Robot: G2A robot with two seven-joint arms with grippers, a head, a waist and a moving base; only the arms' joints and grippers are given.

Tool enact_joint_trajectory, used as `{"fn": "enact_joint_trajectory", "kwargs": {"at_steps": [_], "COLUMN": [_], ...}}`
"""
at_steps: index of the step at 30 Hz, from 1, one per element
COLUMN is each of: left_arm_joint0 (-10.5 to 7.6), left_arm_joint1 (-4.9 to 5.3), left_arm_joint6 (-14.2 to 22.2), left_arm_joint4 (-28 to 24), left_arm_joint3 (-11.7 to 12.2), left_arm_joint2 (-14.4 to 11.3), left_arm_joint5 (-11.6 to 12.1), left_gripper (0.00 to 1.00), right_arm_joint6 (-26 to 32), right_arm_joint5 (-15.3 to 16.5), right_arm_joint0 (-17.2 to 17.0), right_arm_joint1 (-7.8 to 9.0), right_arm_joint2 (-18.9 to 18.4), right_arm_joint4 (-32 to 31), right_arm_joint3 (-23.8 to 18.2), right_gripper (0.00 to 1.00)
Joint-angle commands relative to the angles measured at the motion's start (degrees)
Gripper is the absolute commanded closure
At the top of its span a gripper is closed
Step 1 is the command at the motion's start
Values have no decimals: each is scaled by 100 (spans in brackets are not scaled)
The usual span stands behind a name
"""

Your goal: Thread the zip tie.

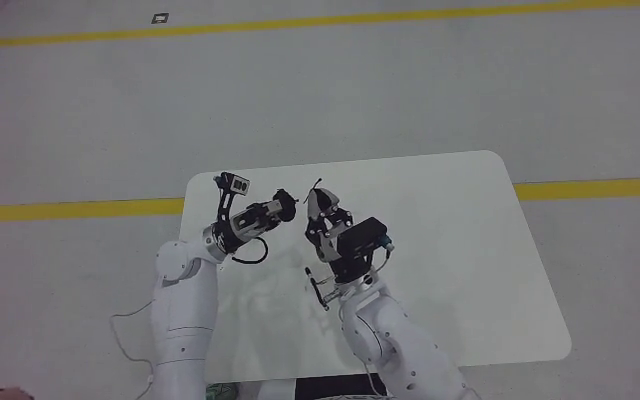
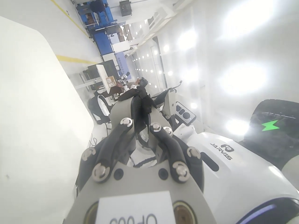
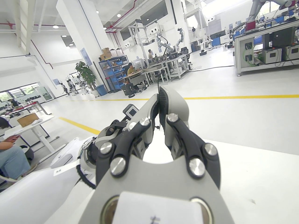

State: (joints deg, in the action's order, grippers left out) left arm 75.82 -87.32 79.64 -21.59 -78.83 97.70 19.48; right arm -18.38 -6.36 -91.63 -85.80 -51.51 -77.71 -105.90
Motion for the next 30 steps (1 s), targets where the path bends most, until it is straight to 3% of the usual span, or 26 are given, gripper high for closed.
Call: {"fn": "enact_joint_trajectory", "kwargs": {"at_steps": [1,18,30], "left_arm_joint0": [0,0,0], "left_arm_joint1": [0,0,0], "left_arm_joint6": [0,0,0], "left_arm_joint4": [0,0,0], "left_arm_joint3": [0,0,0], "left_arm_joint2": [0,0,0], "left_arm_joint5": [0,0,0], "left_gripper": [100,100,100], "right_arm_joint6": [-4,-89,-178], "right_arm_joint5": [-31,-622,-784], "right_arm_joint0": [19,19,176], "right_arm_joint1": [-7,-101,-166], "right_arm_joint2": [25,344,444], "right_arm_joint4": [16,50,46], "right_arm_joint3": [15,67,191], "right_gripper": [100,100,100]}}
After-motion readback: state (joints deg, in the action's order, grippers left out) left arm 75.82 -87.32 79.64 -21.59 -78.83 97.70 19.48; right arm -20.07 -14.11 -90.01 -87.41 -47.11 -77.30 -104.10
